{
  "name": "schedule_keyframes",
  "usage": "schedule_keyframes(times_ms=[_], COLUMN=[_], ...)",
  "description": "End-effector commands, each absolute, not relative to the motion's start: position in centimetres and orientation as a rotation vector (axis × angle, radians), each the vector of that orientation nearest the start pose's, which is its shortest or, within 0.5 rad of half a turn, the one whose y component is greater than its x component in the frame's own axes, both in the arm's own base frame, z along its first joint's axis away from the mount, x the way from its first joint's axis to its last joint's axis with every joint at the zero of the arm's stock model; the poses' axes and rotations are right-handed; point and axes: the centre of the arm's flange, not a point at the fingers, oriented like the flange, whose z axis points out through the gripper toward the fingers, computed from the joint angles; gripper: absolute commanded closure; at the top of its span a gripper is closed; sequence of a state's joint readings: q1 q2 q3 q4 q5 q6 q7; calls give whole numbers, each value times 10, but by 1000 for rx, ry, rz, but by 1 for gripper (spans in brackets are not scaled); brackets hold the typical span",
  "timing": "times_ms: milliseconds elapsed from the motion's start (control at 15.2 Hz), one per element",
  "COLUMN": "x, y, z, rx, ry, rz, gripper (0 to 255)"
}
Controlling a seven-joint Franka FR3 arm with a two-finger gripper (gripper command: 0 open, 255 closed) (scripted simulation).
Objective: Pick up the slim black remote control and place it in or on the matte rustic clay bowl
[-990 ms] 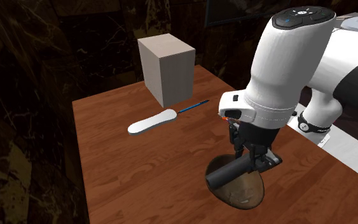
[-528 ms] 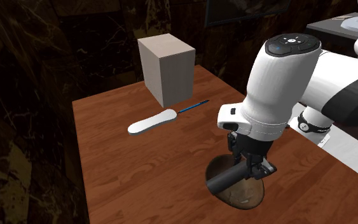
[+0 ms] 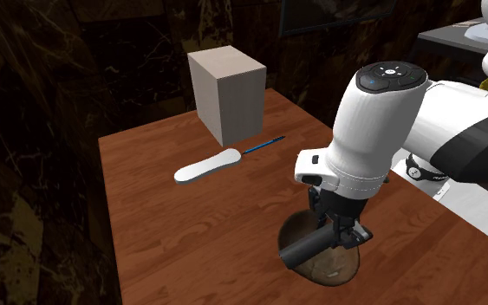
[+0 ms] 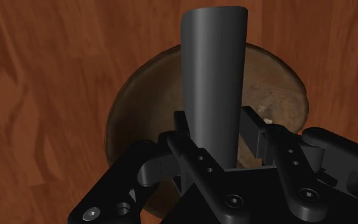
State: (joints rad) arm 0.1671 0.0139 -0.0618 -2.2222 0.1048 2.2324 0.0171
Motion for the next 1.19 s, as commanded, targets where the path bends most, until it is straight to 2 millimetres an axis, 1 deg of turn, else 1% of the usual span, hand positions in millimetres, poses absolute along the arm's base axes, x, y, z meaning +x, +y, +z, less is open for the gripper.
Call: schedule_keyframes(times_ms=[0, 66, 132, 462, 660, 726, 1122], x=[524, 524, 524, 524, 525, 525, 525], y=[59, 59, 59, 59, 56, 55, 55], z=[368, 368, 368, 368, 407, 418, 418], rx=[-3060, -3060, -3060, -3060, -3060, -3060, -3060], ry=[-37, -37, -37, -37, -37, -37, -37], rz=[15, 15, 15, 15, 15, 15, 15], gripper=[255, 255, 0, 0, 0, 0, 0])
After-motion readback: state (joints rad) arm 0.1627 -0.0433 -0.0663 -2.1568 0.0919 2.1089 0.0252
